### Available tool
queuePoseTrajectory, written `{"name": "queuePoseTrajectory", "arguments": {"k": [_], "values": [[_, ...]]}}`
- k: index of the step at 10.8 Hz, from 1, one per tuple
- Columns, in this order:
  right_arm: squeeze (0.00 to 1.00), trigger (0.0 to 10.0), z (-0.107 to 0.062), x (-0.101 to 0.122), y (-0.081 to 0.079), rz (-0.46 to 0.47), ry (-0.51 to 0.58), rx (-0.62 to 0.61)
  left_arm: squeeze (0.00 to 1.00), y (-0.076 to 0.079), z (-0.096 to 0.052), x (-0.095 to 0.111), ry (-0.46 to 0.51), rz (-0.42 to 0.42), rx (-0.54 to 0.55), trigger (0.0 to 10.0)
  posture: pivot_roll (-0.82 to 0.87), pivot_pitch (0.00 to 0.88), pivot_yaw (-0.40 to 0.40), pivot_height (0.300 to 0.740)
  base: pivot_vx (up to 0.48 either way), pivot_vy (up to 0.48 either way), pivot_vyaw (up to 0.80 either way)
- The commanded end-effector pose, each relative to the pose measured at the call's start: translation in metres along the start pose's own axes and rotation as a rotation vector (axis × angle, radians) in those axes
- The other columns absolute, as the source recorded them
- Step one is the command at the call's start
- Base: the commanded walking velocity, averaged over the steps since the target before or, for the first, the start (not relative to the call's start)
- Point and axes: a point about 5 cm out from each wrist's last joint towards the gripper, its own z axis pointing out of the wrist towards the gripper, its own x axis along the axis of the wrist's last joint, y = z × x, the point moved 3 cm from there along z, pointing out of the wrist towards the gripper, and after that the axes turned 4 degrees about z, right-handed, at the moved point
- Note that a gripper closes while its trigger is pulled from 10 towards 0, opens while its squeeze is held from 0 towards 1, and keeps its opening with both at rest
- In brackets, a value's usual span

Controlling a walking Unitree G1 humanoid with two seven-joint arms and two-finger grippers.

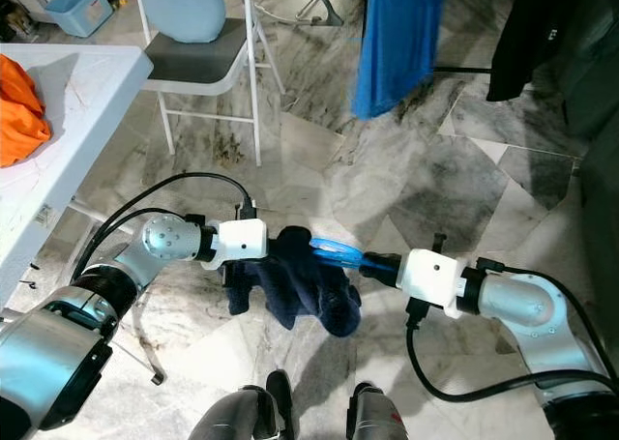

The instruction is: Hang hanger

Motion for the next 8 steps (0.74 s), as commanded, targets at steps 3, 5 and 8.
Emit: {"name": "queuePoseTrajectory", "arguments": {"k": [3, 5, 8], "values": [[1.0, 10.0, 0.0, -0.004, 0.001, 0.043, -0.008, 0.005, 0.0, -0.003, -0.017, -0.02, 0.013, -0.204, 0.125, 0.0, -0.09, 0.27, 0.162, 0.74, 0.0, 0.0, 0.0], [1.0, 10.0, -0.002, -0.003, 0.012, 0.024, -0.005, -0.073, 0.0, -0.013, -0.036, -0.038, -0.056, -0.235, 0.248, 0.0, -0.08, 0.273, 0.156, 0.74, 0.0, 0.0, 0.0], [1.0, 10.0, -0.008, 0.011, 0.034, 0.007, 0.064, -0.24, 0.0, -0.031, -0.065, -0.055, -0.133, -0.271, 0.426, 0.0, -0.08, 0.274, 0.158, 0.74, 0.0, 0.0, 0.0]]}}
